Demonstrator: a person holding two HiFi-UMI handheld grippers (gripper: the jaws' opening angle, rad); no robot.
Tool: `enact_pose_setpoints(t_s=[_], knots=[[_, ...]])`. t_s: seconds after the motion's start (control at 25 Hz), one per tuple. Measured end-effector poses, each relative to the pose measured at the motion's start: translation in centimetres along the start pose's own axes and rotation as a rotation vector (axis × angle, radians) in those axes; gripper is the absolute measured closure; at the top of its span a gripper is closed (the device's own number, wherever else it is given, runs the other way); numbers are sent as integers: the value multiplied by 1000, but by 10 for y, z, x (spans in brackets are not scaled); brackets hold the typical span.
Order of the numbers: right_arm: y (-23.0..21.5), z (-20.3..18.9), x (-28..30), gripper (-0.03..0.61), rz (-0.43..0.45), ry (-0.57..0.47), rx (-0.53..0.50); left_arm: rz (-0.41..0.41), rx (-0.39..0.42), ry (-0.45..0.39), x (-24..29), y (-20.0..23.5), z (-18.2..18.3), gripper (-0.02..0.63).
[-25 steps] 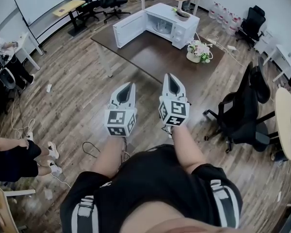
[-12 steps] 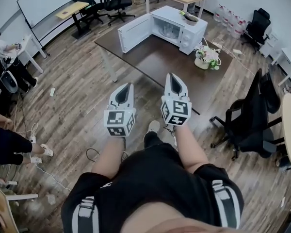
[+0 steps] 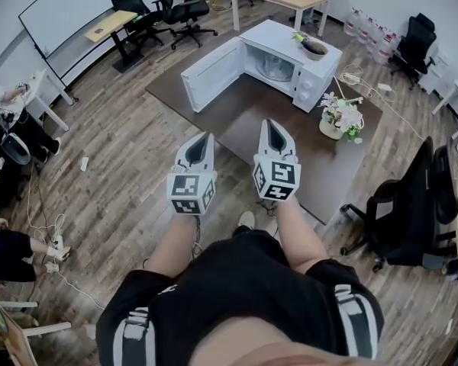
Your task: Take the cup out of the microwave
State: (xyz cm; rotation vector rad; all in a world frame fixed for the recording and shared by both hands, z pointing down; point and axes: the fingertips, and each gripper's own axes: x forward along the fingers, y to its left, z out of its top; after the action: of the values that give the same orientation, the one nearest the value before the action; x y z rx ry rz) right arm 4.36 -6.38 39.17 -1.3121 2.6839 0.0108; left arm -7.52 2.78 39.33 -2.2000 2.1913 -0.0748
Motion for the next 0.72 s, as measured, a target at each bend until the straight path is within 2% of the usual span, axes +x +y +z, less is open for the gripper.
enact_pose_setpoints(t_s=[0.4, 0.72], knots=[[-85, -15, 152, 578, -73, 28, -8, -122, -13, 19, 201, 24, 8, 612], [-129, -28, 193, 578, -150, 60, -24, -202, -32, 36, 277, 23, 0, 612]])
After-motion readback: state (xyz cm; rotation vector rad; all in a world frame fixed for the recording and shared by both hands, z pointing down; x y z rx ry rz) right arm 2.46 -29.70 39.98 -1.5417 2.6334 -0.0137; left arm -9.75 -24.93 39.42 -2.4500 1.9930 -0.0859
